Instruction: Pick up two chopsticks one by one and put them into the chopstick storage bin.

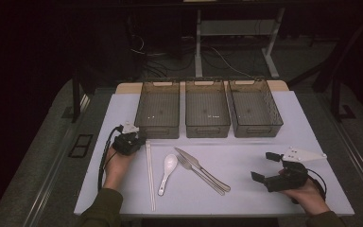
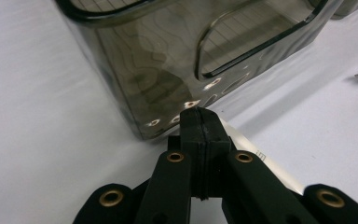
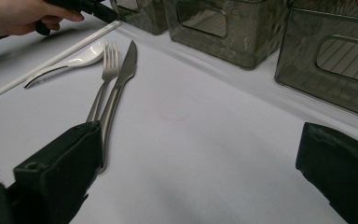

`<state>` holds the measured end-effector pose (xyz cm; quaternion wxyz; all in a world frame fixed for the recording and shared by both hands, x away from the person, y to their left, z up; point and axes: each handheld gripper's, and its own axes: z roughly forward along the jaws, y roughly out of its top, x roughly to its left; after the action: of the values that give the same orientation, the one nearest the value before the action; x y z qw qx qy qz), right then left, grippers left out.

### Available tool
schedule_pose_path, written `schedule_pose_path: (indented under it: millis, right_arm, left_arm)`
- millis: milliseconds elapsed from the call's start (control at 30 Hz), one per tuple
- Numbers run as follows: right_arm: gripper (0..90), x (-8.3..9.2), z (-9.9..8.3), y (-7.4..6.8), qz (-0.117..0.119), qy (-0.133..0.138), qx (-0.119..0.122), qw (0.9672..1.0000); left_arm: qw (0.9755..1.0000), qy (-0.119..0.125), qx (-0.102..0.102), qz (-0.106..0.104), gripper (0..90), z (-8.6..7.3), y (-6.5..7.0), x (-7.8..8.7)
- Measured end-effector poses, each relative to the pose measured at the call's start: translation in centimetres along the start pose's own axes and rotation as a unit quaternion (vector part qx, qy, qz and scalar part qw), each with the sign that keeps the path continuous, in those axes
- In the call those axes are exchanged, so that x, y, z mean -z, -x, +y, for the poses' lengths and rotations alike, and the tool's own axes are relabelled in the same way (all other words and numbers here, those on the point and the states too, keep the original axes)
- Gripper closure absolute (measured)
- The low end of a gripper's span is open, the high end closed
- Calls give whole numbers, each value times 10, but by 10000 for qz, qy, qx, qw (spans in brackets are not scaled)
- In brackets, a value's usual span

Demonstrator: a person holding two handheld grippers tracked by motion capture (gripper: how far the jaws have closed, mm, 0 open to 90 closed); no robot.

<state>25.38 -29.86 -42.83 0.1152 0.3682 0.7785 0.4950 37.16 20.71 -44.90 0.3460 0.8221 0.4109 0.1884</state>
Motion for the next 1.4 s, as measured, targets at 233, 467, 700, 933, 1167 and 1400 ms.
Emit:
schedule_pose_path:
  millis: [233,467,700,933,1167,1400]
  right_arm:
    - [8,1,0,0,5,-1,-12,10000]
    - [8,1,0,0,5,-5,-14,10000]
    - [8,1,0,0,1,-7,-11,10000]
    - [8,1,0,0,1,-6,-10,10000]
    - [8,1,0,0,-3,-3,-11,10000]
    - [8,1,0,0,-11,15,-6,10000]
  left_arm:
    - [9999,-19,-111,-89,886,5,7,-5]
    - [9995,-27,-231,-202,886,9,15,-9]
    - [9990,-24,-313,-313,886,12,20,-10]
    - [9984,-80,-430,-369,886,15,26,-14]
    - [9976,-43,-496,-484,886,17,32,-17]
    - [9965,-64,-605,-582,886,21,39,-20]
